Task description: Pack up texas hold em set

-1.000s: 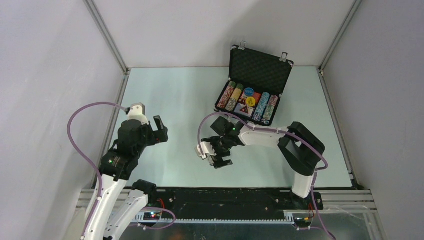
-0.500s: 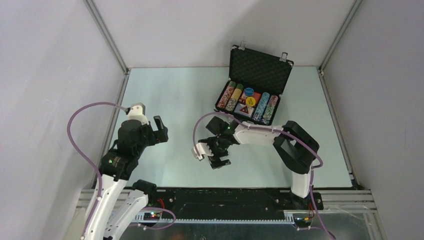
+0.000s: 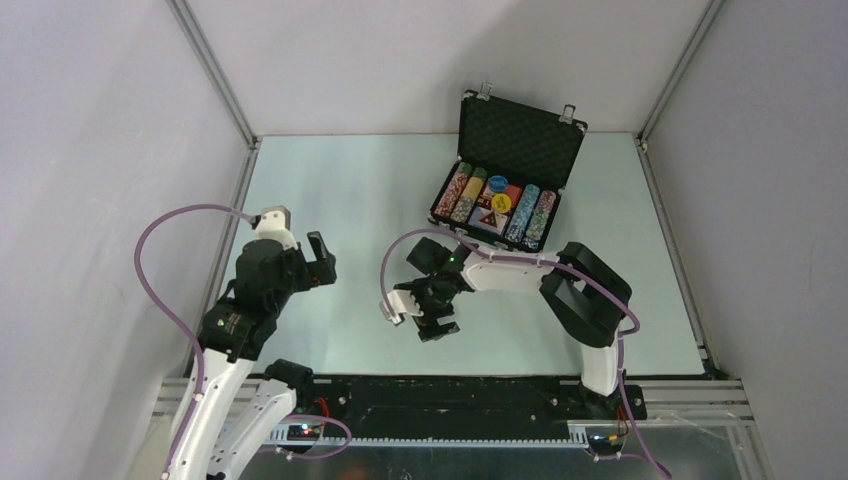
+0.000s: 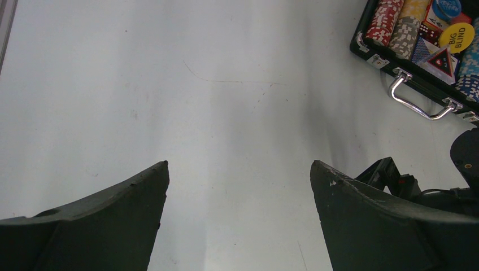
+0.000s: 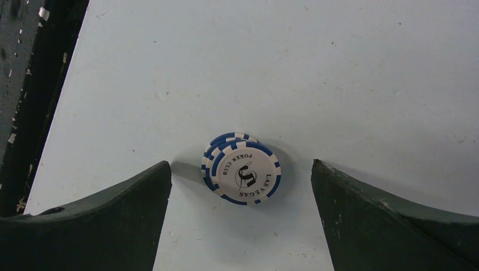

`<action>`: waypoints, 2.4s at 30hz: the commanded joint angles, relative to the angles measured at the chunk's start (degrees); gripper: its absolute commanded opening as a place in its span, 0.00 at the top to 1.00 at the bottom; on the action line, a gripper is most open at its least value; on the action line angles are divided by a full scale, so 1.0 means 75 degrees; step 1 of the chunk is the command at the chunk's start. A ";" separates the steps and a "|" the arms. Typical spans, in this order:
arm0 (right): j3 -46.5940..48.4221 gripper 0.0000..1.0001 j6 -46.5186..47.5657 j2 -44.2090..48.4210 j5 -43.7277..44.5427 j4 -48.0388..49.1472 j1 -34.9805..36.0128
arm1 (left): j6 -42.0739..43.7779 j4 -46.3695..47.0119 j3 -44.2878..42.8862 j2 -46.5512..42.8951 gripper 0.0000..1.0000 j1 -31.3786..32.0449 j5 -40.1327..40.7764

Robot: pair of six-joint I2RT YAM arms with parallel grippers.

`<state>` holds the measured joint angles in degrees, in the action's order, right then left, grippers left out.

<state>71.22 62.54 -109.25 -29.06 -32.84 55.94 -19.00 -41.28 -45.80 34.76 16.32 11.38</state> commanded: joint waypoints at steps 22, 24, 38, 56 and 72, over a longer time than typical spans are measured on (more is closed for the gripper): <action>0.0344 0.30 -0.0384 -0.0390 0.0546 -0.0309 0.0088 | 0.0097 0.0128 0.0005 0.0007 0.00 -0.0072 -0.0033; 0.0346 0.32 -0.0412 -0.0396 0.0539 -0.0315 0.0091 | 0.0102 0.0131 0.0003 0.0006 0.00 -0.0067 -0.0037; 0.0342 0.57 -0.0483 -0.0418 0.0512 -0.0437 0.0121 | 0.0096 0.0132 0.0013 0.0006 0.00 -0.0071 -0.0052; 0.0264 0.11 -0.0613 -0.0474 0.0461 -0.0283 0.0180 | 0.0096 0.0135 0.0015 0.0023 0.00 -0.0078 -0.0046; -0.0953 0.08 -0.1979 0.1753 -0.0739 0.2359 -0.0231 | 0.0085 0.0122 0.0013 -0.0041 0.00 -0.0072 0.0121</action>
<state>66.19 52.58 -103.94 -30.26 -24.60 54.96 -18.98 -41.28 -45.80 34.83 16.32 11.44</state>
